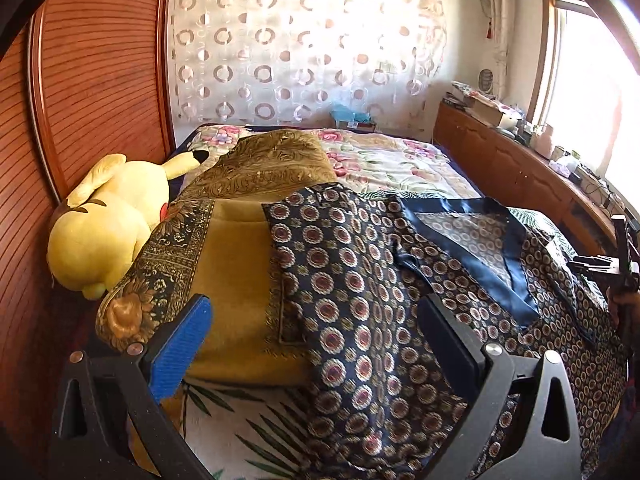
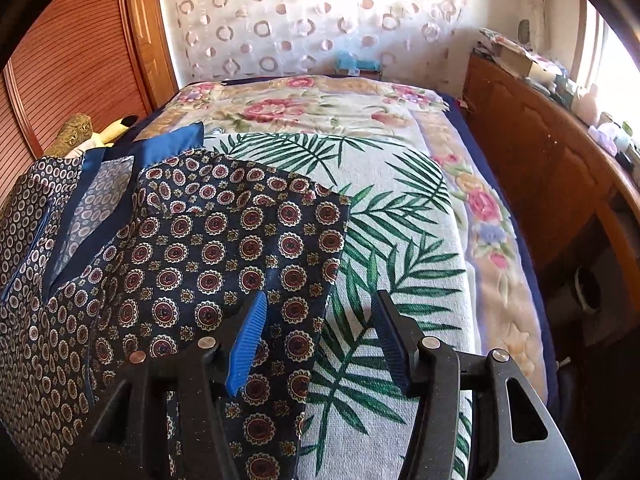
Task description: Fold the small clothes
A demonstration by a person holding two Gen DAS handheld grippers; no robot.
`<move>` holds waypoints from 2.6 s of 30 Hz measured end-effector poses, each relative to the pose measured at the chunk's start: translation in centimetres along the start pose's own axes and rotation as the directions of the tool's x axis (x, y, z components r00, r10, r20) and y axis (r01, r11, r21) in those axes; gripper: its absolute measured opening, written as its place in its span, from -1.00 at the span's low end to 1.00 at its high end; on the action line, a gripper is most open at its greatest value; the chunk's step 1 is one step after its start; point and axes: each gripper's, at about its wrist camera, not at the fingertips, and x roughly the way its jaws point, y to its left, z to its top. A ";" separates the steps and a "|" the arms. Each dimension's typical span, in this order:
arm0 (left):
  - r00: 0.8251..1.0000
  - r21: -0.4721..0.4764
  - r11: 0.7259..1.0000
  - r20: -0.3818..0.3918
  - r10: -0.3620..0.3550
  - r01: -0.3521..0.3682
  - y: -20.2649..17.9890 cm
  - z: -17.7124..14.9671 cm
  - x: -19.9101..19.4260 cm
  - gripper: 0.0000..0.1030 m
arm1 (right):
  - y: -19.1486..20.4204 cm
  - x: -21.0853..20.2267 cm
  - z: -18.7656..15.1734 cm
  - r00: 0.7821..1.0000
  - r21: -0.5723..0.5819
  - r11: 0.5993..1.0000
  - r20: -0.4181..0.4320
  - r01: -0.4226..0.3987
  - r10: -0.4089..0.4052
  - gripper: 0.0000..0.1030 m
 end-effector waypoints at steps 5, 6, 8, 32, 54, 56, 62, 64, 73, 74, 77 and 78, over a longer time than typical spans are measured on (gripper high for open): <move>0.999 -0.001 1.000 -0.028 -0.022 0.022 0.5 0.3 1.3 0.71 | 0.6 0.1 0.0 0.999 -0.041 0.998 0.007 -0.044 0.044 -0.37; 0.999 0.002 1.000 -0.033 -0.020 0.020 0.6 0.4 1.5 0.60 | 0.8 0.2 -0.1 0.999 -0.054 0.997 0.008 -0.052 0.053 -0.52; 0.999 0.010 1.000 -0.042 -0.017 0.018 0.6 0.5 1.8 0.43 | 1.3 0.2 -0.2 0.997 -0.082 0.994 0.005 -0.071 0.072 -0.88; 0.993 -0.040 0.998 -0.101 -0.058 0.054 1.7 2.5 5.1 -0.40 | -1.5 -1.1 2.2 0.996 0.037 0.999 0.086 0.014 -0.017 -0.97; 0.982 0.052 0.985 0.088 -0.168 0.164 -2.6 -6.7 -6.6 -0.97 | -0.1 -14.6 -10.2 0.935 0.023 0.987 0.325 -0.161 0.145 -0.98; 0.983 0.030 0.987 0.087 -0.161 0.159 -1.8 -7.9 -7.3 -0.97 | -0.8 -15.4 -12.0 0.936 0.036 0.986 0.320 -0.163 0.143 -0.98; 0.988 0.000 0.992 0.093 -0.123 0.123 -0.6 -9.7 -9.3 -0.97 | -2.4 -18.1 -15.4 0.941 0.060 0.986 0.312 -0.155 0.129 -0.98; 0.988 -0.013 0.993 0.101 -0.118 0.120 -0.1 -9.9 -9.9 -0.97 | -2.3 -19.2 -16.6 0.941 0.056 0.986 0.310 -0.158 0.133 -0.98; 0.993 -0.016 0.997 0.086 -0.080 0.081 1.1 -11.7 -12.1 -0.97 | -4.3 -23.0 -21.0 0.954 0.059 0.983 0.257 -0.177 0.156 -0.98; 0.994 -0.018 0.997 0.081 -0.072 0.074 1.1 -12.0 -12.1 -0.97 | -4.5 -22.8 -21.3 0.958 0.062 0.983 0.243 -0.174 0.155 -0.98; 0.997 -0.019 0.998 0.053 -0.056 0.057 1.6 -12.7 -11.8 -0.97 | -4.1 -22.0 -21.1 0.969 0.059 0.985 0.198 -0.160 0.146 -0.98; 0.998 -0.013 0.999 0.045 -0.041 0.042 1.7 -12.8 -11.6 -0.97 | -4.1 -22.1 -21.0 0.971 0.056 0.987 0.194 -0.153 0.139 -0.98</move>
